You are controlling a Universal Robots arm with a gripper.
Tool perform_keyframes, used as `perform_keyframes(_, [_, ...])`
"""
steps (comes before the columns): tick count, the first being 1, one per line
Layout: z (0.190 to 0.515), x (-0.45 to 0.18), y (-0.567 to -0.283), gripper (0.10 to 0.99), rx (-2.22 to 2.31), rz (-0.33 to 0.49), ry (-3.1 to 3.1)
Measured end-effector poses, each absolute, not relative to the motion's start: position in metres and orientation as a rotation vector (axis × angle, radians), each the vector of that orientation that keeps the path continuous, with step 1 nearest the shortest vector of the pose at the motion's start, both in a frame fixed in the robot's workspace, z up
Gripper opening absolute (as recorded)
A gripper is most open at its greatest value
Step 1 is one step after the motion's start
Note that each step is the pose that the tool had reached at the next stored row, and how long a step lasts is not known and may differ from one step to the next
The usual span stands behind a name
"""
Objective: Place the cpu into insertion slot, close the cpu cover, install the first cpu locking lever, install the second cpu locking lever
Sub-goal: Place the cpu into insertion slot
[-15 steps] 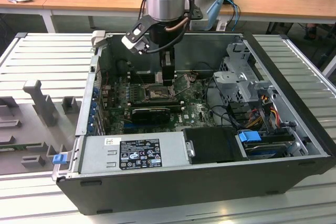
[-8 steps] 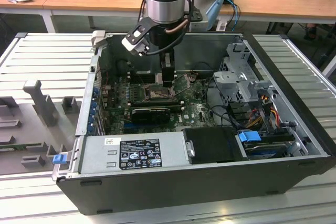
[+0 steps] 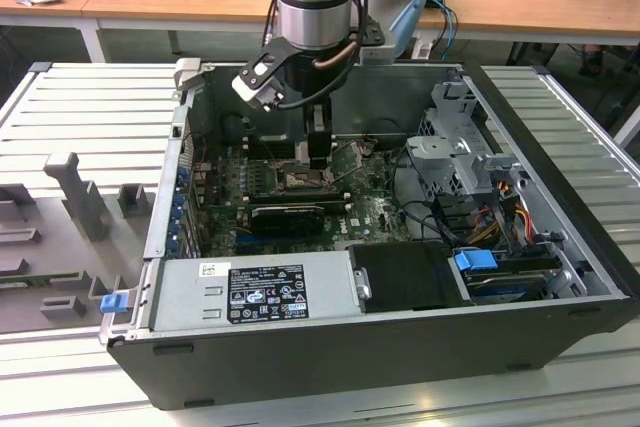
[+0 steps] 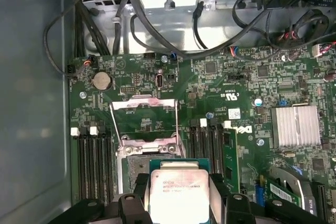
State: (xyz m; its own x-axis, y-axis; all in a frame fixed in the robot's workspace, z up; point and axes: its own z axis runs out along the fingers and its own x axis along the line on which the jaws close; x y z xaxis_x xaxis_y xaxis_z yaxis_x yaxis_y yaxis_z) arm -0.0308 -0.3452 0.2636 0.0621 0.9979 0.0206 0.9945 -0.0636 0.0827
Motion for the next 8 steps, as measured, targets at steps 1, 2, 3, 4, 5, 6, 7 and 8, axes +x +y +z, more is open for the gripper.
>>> perform_keyframes(1, [0.2609, -0.0307, -0.3451, 0.541, 2.254, 0.111, 2.119])
perform_keyframes(2, [0.2588, -0.0308, -0.3450, 0.541, 2.244, 0.111, 2.129])
perform_keyframes(3, [0.2576, -0.0309, -0.3450, 0.541, 2.232, 0.112, 2.143])
perform_keyframes(4, [0.2558, -0.0310, -0.3450, 0.541, 2.207, 0.113, 2.170])
perform_keyframes(5, [0.2546, -0.0310, -0.3450, 0.541, 2.190, 0.113, 2.188])
perform_keyframes(6, [0.2535, -0.0311, -0.3450, 0.541, 2.172, 0.114, 2.206])
perform_keyframes(7, [0.2528, -0.0311, -0.3450, 0.541, 2.153, 0.114, 2.226])
perform_keyframes(8, [0.2527, -0.0311, -0.3450, 0.541, 2.148, 0.114, 2.231])
